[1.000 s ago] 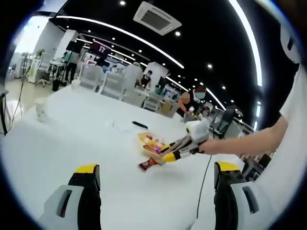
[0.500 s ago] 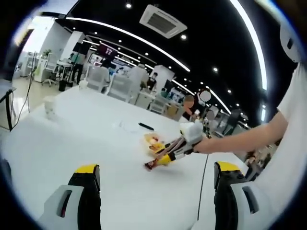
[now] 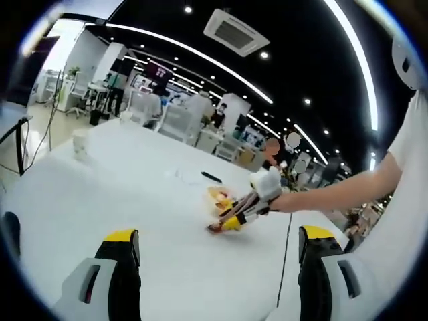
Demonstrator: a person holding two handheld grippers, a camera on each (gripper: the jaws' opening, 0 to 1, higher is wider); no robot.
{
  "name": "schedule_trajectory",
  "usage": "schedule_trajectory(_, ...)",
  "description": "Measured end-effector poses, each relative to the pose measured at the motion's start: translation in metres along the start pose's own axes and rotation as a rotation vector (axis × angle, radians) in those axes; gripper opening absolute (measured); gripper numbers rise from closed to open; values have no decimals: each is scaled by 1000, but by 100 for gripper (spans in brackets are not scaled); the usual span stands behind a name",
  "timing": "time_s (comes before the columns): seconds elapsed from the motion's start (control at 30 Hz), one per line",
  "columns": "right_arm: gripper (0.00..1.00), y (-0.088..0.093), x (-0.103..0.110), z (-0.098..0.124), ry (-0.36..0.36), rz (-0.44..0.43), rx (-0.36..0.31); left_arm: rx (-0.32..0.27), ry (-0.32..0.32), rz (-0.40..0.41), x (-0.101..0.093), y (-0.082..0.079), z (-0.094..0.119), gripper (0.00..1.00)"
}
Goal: Place the target food into the container with the food tongs after gripping and lifting it, then release it inside without dropping or visibly crushing the food.
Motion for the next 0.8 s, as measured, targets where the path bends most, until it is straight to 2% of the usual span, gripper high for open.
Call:
schedule_trajectory(0.13, 30, -7, 5, 6, -6, 27, -33, 1, 12, -3, 0, 1, -2, 99)
schedule_trajectory(0.2, 30, -7, 2, 2, 0, 77, -15, 0, 19, 4, 1, 2, -4, 99)
schedule_trajectory(0.27, 30, -4, -3, -3, 2, 62, -6, 1, 27, 4, 0, 2, -5, 99)
schedule_trajectory(0.37, 31, 7, -3, -11, -36, -9, 9, 3, 31, -5, -1, 2, -5, 99)
schedule_trajectory(0.4, 30, 4, -5, -10, -13, 17, -26, -1, 27, -4, 0, 1, -4, 99)
schedule_trajectory(0.53, 29, 6, -1, -7, -8, 0, -17, -24, 13, 23, 1, 2, 0, 99)
schedule_trajectory(0.63, 29, 13, 3, -7, 29, 32, 29, -30, 13, 30, 1, 4, 0, 99)
schedule_trajectory(0.67, 29, 23, 5, -9, 46, 35, 110, -26, 15, 32, 0, 7, -1, 99)
schedule_trajectory(0.7, 28, 16, 7, -9, 44, 10, 13, -24, 17, 33, 0, 8, -1, 99)
schedule_trajectory(0.77, 28, 23, 3, -8, 65, -68, 15, -18, 24, 34, -2, 10, -2, 99)
schedule_trajectory(0.8, 27, 20, 2, -8, 76, -75, 11, -17, 28, 33, -3, 10, -2, 99)
Point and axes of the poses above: the point that each gripper's makers call its tool centre point, and the gripper's own axes: z roughly backward along the fingers, x roughly to its left, y roughly out of its underside, the point moved 7 cm from there along z, roughly backward along the fingers, and after that the axes turned 7 degrees about -z, right-handed, at the moved point
